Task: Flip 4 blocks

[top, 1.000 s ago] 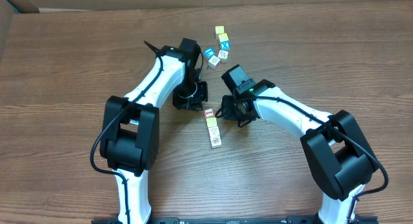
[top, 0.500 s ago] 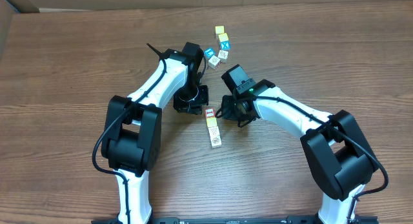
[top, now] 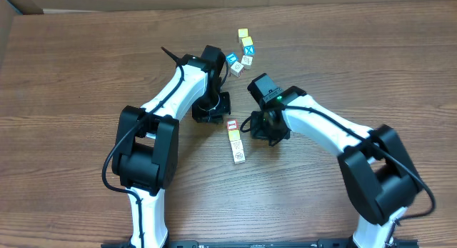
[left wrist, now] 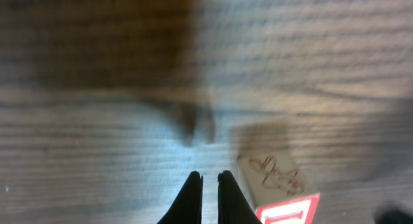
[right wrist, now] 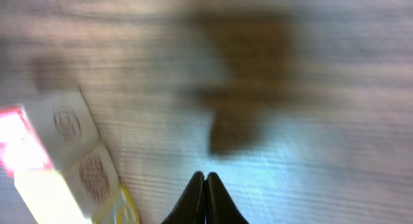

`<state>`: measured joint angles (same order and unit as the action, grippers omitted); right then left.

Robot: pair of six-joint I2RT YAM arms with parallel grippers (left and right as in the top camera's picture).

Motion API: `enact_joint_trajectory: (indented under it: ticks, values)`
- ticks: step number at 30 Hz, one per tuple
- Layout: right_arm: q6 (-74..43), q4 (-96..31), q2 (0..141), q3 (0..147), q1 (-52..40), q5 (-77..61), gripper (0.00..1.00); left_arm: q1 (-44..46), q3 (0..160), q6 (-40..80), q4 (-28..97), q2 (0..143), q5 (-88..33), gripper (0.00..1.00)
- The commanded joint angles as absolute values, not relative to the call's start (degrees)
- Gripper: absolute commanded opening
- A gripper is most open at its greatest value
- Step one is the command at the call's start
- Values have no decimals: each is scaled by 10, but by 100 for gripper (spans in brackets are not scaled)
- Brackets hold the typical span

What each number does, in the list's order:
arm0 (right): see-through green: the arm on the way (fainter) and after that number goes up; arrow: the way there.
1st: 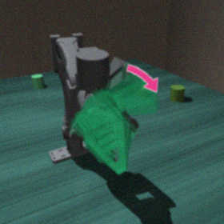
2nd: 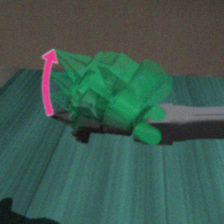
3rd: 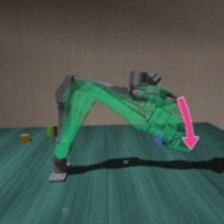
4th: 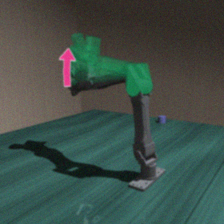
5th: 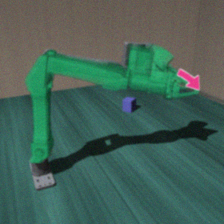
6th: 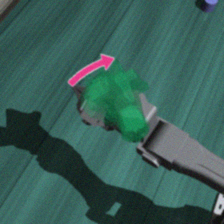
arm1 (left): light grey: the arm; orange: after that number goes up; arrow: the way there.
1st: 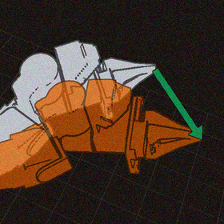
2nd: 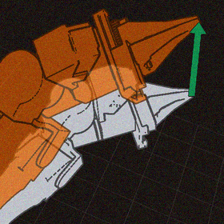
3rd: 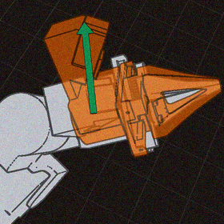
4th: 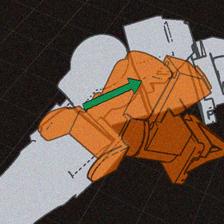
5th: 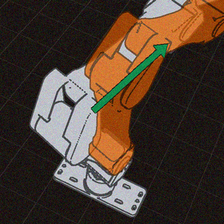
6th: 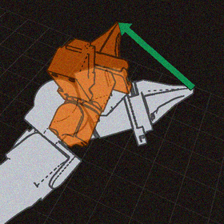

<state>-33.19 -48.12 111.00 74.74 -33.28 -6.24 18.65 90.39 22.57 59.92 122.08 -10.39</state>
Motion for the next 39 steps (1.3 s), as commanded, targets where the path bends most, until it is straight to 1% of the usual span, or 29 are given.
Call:
enact_joint_trajectory:
  ticks: [1,3,7,9,14,20,23,31,39]
  values:
    - [-330,-515,1016,795,-331,-71,4,182,915,238,584,1225,-92,4]
    - [-352,-548,993,795,-338,-71,4,182,929,238,578,1225,-89,4]
    - [-452,-625,980,793,-354,-72,4,183,954,223,569,1225,-86,4]
    - [-491,-632,980,780,-368,-72,4,185,959,213,559,1225,-86,4]
    - [-561,-605,980,734,-422,-60,4,186,958,187,540,1225,-90,4]
    - [-668,-520,981,661,-482,-33,4,192,957,175,539,1225,-102,4]
    - [-678,-463,981,630,-495,-34,4,198,955,176,535,1225,-101,4]
    - [-692,-395,981,599,-502,-24,4,206,936,176,528,1225,-99,4]
    - [-692,-389,983,592,-502,-25,4,207,903,178,502,1225,-88,4]
